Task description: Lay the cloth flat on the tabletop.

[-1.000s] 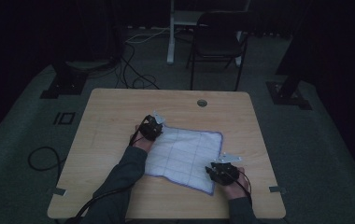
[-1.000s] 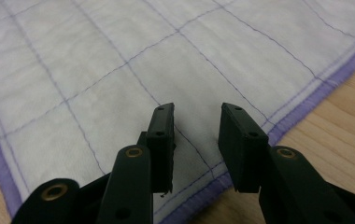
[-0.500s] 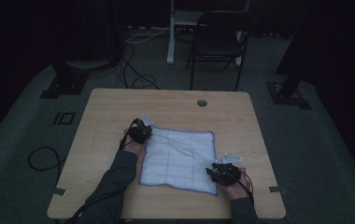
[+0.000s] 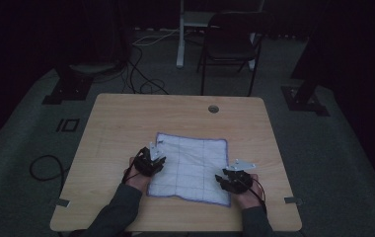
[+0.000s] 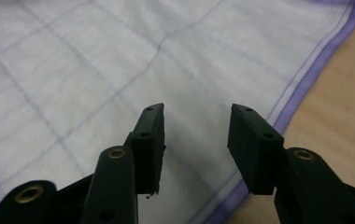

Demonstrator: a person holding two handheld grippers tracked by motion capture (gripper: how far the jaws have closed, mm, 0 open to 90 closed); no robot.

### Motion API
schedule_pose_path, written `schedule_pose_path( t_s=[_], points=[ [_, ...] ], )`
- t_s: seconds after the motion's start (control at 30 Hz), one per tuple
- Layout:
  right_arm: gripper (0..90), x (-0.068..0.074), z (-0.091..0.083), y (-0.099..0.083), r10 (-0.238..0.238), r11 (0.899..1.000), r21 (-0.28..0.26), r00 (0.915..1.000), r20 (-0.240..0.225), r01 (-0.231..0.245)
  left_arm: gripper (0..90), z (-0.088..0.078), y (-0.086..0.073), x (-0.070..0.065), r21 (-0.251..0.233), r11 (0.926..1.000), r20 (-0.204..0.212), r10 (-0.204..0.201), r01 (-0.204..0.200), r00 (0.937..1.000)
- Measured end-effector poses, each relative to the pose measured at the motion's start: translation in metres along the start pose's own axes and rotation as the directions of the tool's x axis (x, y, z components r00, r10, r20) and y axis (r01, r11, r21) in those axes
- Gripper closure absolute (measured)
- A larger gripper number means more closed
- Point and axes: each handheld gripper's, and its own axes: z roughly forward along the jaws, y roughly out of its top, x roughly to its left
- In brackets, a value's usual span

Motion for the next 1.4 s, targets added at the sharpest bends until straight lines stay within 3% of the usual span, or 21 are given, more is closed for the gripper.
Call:
schedule_pose_path(
  t_s=[0.1, 0.4, 0.67, 1.4],
  points=[
    [56.1, -0.003, 0.004, 0.006, -0.010, 1.000, -0.012, 0.9997, 0.021, 0.010, 67.7, -0.002, -0.008, 0.003, 0.000, 0.9993, 0.015, -0.038, 0.038, 0.9992],
    [56.0, -0.018, 0.020, 0.013, 0.017, 1.000, -0.009, 0.9984, 0.053, -0.016, 70.2, -0.013, -0.019, 0.004, 0.012, 0.9974, 0.011, -0.071, 0.071, 0.9974],
    [55.7, -0.020, 0.024, 0.012, 0.014, 1.000, 0.007, 0.9986, 0.051, -0.014, 70.5, -0.021, -0.028, 0.004, -0.002, 0.9956, 0.009, -0.094, 0.094, 0.9956],
    [55.6, -0.014, 0.020, 0.008, 0.020, 1.000, 0.004, 0.9988, 0.044, -0.020, 66.0, -0.023, -0.032, 0.008, -0.010, 0.9944, 0.003, -0.105, 0.105, 0.9944]
  ],
)
